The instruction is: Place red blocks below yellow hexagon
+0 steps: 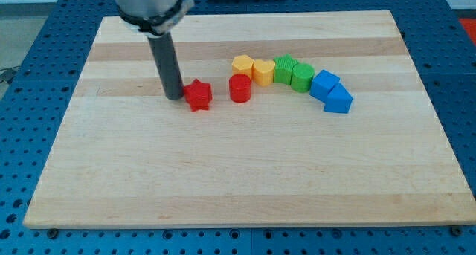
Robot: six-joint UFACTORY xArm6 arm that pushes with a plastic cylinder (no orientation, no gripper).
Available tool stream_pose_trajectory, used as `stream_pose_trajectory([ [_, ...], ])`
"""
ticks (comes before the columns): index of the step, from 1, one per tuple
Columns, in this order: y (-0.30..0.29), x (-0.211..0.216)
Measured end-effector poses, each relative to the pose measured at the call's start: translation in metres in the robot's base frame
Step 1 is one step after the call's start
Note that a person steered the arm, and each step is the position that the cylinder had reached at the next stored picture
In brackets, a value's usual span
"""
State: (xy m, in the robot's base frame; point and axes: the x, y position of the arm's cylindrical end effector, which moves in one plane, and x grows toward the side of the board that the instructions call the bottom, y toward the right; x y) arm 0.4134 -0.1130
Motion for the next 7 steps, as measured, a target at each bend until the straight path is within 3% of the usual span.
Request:
stream_pose_trajectory([
  [2,0.045,0.004],
  [7,0.066,0.027],
])
